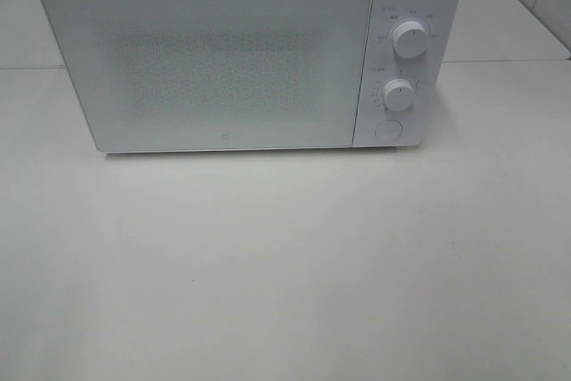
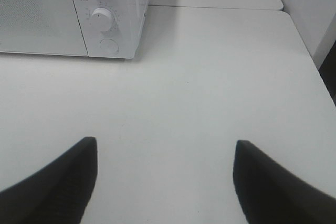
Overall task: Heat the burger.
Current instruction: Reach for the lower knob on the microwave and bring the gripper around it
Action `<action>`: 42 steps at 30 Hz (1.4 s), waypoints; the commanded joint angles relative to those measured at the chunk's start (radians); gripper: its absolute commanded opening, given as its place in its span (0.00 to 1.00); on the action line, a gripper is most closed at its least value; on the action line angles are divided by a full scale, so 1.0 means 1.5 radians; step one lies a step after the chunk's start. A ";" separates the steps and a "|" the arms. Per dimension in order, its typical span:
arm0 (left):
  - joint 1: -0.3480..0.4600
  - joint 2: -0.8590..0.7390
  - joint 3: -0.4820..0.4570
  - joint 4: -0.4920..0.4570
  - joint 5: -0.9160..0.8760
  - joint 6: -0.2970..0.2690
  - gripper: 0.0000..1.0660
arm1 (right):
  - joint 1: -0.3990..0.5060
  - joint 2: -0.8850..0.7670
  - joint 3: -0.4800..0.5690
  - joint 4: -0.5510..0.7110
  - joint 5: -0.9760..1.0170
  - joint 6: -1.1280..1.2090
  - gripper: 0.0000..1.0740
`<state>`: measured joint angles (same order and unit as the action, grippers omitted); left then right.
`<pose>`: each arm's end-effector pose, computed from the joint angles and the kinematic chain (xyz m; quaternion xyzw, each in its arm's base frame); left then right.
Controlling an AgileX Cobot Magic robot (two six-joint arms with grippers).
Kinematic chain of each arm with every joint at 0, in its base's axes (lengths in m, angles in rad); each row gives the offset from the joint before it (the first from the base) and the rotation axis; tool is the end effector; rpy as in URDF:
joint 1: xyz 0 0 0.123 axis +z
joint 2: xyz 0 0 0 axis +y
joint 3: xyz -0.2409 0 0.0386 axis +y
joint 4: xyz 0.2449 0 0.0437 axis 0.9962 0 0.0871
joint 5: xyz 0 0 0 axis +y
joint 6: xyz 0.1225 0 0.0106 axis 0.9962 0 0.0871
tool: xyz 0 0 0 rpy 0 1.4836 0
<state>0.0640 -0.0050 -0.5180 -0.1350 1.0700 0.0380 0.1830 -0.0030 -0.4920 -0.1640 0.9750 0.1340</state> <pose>0.0596 -0.0107 0.2667 -0.0073 0.8477 -0.0404 0.5289 0.0684 -0.0042 0.2696 -0.0209 0.8284 0.0065 0.5596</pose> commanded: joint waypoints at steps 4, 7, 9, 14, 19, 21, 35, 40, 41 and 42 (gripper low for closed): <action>0.001 -0.011 0.003 -0.007 -0.001 -0.002 0.92 | -0.003 -0.021 0.000 0.001 -0.009 -0.005 0.67; 0.001 -0.011 0.003 -0.007 -0.001 -0.002 0.92 | -0.003 -0.021 0.000 0.001 -0.009 -0.005 0.67; 0.001 -0.010 0.003 -0.007 -0.001 -0.002 0.92 | -0.003 -0.021 0.000 0.001 -0.009 -0.005 0.67; 0.001 -0.009 0.003 -0.007 -0.001 -0.002 0.92 | -0.003 -0.021 0.000 0.001 -0.009 -0.005 0.67; 0.001 -0.009 0.003 -0.006 -0.001 -0.002 0.92 | -0.003 -0.021 0.000 0.001 -0.009 -0.005 0.67; 0.001 -0.009 0.003 -0.006 -0.001 -0.002 0.92 | -0.003 -0.021 0.000 0.001 -0.009 -0.005 0.67; 0.001 -0.009 0.003 -0.006 -0.001 -0.002 0.92 | -0.003 -0.021 0.000 0.001 -0.009 -0.005 0.67; 0.001 -0.009 0.003 -0.006 -0.001 -0.002 0.92 | -0.003 -0.021 0.000 0.001 -0.009 -0.005 0.67; 0.001 -0.009 0.003 -0.006 -0.001 -0.002 0.92 | -0.003 -0.021 0.000 0.001 -0.009 -0.005 0.67; 0.001 -0.009 0.003 -0.006 -0.001 -0.002 0.92 | -0.003 -0.021 0.000 0.001 -0.009 -0.005 0.67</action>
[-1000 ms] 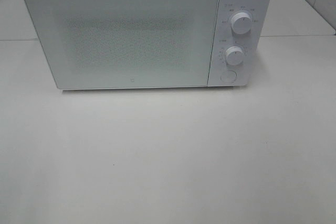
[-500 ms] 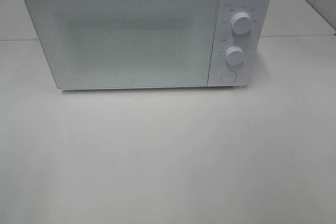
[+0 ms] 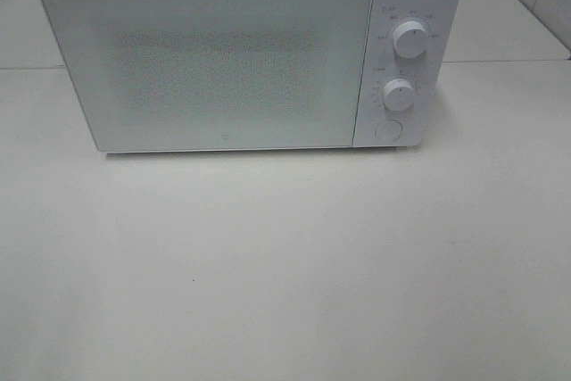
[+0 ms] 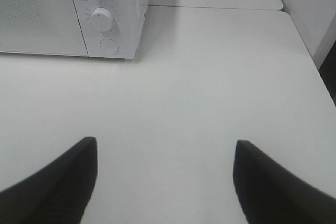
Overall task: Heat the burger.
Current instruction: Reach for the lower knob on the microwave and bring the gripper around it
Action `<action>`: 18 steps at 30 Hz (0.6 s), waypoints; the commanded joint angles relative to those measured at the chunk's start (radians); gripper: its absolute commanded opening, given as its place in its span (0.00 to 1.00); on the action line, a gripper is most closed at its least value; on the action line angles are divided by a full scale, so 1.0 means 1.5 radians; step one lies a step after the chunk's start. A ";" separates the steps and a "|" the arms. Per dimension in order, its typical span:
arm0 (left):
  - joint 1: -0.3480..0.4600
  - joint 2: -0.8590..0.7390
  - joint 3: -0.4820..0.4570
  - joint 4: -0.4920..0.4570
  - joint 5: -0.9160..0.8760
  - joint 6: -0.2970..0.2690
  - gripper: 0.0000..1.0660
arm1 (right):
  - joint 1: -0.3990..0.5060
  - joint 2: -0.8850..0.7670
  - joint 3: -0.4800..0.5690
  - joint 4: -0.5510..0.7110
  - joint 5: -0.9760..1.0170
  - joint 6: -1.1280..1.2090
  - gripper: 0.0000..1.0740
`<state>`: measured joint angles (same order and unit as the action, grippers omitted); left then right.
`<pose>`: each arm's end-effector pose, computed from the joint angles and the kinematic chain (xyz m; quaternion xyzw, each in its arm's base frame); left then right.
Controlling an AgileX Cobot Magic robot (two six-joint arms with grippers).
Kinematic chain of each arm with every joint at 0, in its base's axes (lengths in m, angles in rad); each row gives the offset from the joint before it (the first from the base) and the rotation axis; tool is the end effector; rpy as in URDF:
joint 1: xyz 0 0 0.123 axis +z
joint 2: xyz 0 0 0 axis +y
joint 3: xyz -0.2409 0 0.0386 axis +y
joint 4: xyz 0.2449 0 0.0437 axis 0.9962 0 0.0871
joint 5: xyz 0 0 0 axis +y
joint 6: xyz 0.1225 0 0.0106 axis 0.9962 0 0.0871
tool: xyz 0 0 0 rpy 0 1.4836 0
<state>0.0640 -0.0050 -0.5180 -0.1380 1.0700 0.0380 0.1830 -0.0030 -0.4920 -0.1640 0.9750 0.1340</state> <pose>0.0596 -0.0111 0.2668 -0.0072 0.8476 -0.0419 0.5289 0.0684 -0.0042 0.2696 -0.0209 0.8284 0.0065 0.5596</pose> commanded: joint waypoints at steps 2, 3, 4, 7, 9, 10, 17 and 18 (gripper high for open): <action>0.001 -0.009 0.003 -0.004 -0.001 -0.002 0.92 | -0.003 -0.021 0.000 0.001 -0.009 -0.005 0.67; 0.001 -0.009 0.003 -0.004 -0.001 -0.002 0.92 | -0.003 -0.021 0.000 0.001 -0.009 -0.005 0.67; 0.001 -0.009 0.003 -0.004 -0.001 -0.002 0.92 | -0.003 -0.021 0.000 0.001 -0.009 -0.005 0.67; 0.001 -0.009 0.003 -0.004 -0.001 -0.002 0.92 | -0.003 -0.021 0.000 0.001 -0.009 -0.005 0.67; 0.001 -0.009 0.003 -0.004 -0.001 -0.002 0.92 | -0.003 -0.021 0.000 0.001 -0.009 -0.005 0.67; 0.001 -0.009 0.003 -0.004 -0.001 -0.002 0.92 | -0.003 -0.021 0.000 0.001 -0.009 -0.005 0.67; 0.001 -0.009 0.003 -0.004 -0.001 -0.002 0.92 | -0.003 -0.021 0.000 -0.001 -0.009 -0.003 0.67; 0.001 -0.009 0.003 -0.004 -0.001 -0.002 0.92 | -0.003 -0.021 0.000 -0.003 -0.009 -0.003 0.68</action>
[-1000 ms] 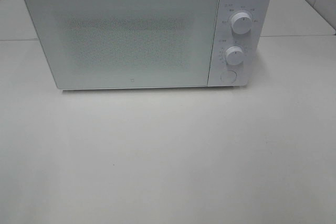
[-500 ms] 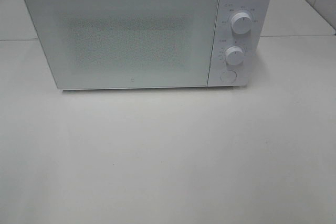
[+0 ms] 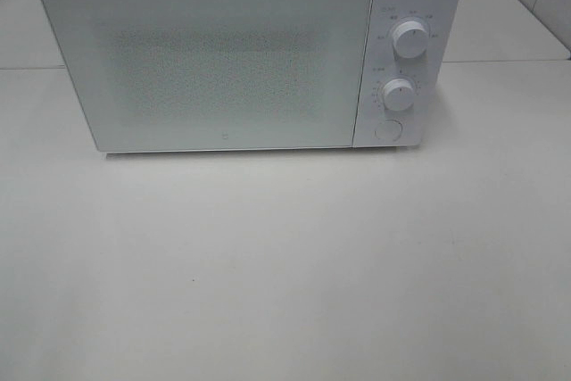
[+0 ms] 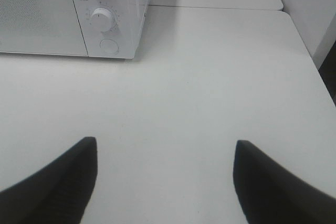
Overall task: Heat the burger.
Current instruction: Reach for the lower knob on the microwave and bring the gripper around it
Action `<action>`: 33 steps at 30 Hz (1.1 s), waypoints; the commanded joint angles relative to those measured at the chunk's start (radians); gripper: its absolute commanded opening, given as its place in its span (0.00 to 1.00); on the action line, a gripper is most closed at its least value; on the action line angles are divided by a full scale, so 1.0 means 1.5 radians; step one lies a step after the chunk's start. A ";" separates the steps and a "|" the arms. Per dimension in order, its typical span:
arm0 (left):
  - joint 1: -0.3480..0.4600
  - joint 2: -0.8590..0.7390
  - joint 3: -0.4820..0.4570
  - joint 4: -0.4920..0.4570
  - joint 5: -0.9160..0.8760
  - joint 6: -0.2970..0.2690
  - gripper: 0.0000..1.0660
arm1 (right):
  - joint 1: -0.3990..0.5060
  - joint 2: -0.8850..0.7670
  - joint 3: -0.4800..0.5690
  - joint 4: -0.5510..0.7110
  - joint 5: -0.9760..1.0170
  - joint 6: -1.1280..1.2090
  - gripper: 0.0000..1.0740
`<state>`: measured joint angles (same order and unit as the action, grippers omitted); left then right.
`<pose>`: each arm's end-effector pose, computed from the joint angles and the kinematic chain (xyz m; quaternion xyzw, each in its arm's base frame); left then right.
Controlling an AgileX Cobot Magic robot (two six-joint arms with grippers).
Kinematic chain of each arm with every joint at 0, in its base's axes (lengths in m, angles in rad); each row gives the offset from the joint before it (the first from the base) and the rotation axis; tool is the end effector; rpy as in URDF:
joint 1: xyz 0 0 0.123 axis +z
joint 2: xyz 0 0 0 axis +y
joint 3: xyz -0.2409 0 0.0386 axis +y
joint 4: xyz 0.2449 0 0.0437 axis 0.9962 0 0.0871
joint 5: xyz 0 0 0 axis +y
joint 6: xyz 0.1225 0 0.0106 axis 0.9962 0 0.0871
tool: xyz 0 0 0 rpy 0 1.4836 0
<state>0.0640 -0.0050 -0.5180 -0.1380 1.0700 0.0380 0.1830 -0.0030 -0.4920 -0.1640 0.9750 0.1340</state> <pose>0.0596 -0.0111 0.2668 -0.0072 0.8476 -0.0419 0.5289 0.0684 -0.0042 0.2696 -0.0209 0.8284 0.0065 0.5596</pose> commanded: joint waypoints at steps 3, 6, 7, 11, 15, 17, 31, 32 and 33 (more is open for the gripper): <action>0.001 -0.009 0.003 -0.004 -0.001 -0.002 0.92 | -0.003 -0.021 -0.005 -0.009 -0.017 -0.003 0.70; 0.001 -0.009 0.003 -0.004 -0.001 -0.002 0.92 | -0.003 -0.019 -0.017 -0.035 -0.057 -0.003 0.75; 0.001 -0.009 0.003 -0.004 -0.001 -0.002 0.92 | -0.003 -0.019 -0.017 -0.035 -0.057 -0.003 0.75; 0.001 -0.009 0.003 -0.004 -0.001 -0.001 0.92 | -0.003 0.017 -0.017 -0.053 -0.094 -0.003 0.75; 0.001 -0.009 0.003 -0.004 -0.001 -0.001 0.92 | -0.003 0.055 -0.017 -0.062 -0.125 -0.003 0.75; 0.001 -0.009 0.003 -0.004 -0.001 -0.001 0.92 | -0.003 0.101 -0.017 -0.074 -0.171 -0.003 0.74; 0.001 -0.009 0.003 -0.004 -0.001 -0.001 0.92 | -0.003 0.283 0.028 -0.073 -0.414 0.002 0.71; 0.001 -0.009 0.003 -0.004 -0.001 -0.001 0.92 | -0.003 0.283 0.028 -0.073 -0.414 0.002 0.71; 0.001 -0.009 0.003 -0.004 -0.001 -0.001 0.92 | -0.003 0.291 0.030 -0.073 -0.433 0.002 0.71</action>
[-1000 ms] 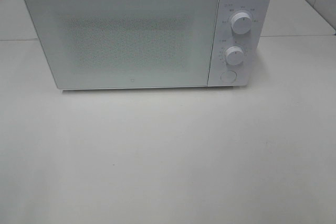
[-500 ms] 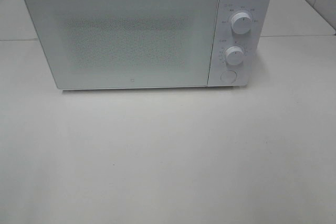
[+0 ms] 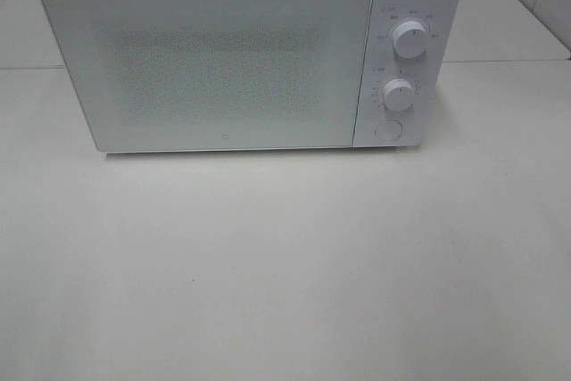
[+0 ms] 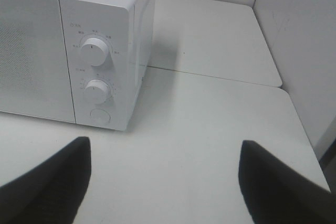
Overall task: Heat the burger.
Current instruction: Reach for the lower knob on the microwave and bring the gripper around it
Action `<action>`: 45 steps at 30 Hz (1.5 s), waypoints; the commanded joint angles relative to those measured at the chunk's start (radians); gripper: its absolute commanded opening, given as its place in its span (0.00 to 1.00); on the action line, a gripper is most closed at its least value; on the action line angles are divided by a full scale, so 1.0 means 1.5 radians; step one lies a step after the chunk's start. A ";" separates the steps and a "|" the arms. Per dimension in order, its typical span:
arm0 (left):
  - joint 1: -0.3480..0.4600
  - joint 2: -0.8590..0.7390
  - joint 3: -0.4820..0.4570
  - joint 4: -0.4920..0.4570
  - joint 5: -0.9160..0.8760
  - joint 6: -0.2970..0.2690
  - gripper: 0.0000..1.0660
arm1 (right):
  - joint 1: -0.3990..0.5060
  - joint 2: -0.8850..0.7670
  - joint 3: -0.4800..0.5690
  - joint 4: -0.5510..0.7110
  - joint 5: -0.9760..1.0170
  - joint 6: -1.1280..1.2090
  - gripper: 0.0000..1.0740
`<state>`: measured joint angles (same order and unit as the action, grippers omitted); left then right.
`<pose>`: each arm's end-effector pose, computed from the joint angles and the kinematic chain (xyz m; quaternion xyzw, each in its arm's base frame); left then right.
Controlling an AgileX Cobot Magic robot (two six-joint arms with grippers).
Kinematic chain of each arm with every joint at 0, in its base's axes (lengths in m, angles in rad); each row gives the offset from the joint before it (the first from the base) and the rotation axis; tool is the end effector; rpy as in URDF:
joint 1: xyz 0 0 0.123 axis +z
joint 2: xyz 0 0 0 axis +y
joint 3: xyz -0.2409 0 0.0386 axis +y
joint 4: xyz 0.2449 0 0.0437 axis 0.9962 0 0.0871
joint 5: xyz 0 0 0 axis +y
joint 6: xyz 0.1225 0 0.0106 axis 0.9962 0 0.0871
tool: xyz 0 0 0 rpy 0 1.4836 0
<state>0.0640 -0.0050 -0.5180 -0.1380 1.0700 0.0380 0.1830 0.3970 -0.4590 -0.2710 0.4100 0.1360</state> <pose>0.0596 -0.0111 0.2668 -0.0072 0.8476 -0.0419 0.5289 0.1528 0.0149 0.2805 -0.0839 0.7840 -0.0208 0.6147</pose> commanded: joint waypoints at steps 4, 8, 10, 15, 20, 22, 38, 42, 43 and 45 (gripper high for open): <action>0.001 -0.009 0.003 -0.004 -0.001 -0.001 0.92 | -0.003 0.083 0.019 -0.001 -0.134 0.001 0.71; 0.001 -0.009 0.003 -0.004 -0.001 -0.001 0.92 | -0.003 0.117 0.029 -0.001 -0.184 0.001 0.71; 0.001 -0.009 0.003 -0.004 -0.001 -0.001 0.92 | -0.003 0.137 0.036 -0.001 -0.226 0.001 0.71; 0.001 -0.009 0.003 -0.004 -0.001 -0.001 0.92 | -0.003 0.206 0.061 -0.001 -0.345 0.001 0.71; 0.001 -0.009 0.003 -0.004 -0.001 -0.001 0.92 | -0.003 0.272 0.079 -0.001 -0.446 0.001 0.71; 0.001 -0.009 0.003 -0.004 -0.001 -0.001 0.92 | -0.003 0.289 0.083 -0.001 -0.463 -0.001 0.71; 0.001 -0.009 0.003 -0.004 -0.001 -0.001 0.92 | -0.003 0.554 0.091 0.089 -0.743 -0.113 0.71; 0.001 -0.009 0.003 -0.004 -0.001 -0.001 0.92 | -0.003 0.614 0.091 0.162 -0.811 -0.179 0.71; 0.001 -0.009 0.003 -0.004 -0.001 -0.001 0.92 | -0.003 0.614 0.091 0.162 -0.811 -0.179 0.71; 0.001 -0.009 0.003 -0.004 -0.001 -0.001 0.92 | -0.003 0.647 0.091 0.175 -0.849 -0.178 0.71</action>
<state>0.0640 -0.0050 -0.5180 -0.1380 1.0700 0.0380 0.1830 1.3510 -0.3230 -0.0280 -0.8120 -0.1110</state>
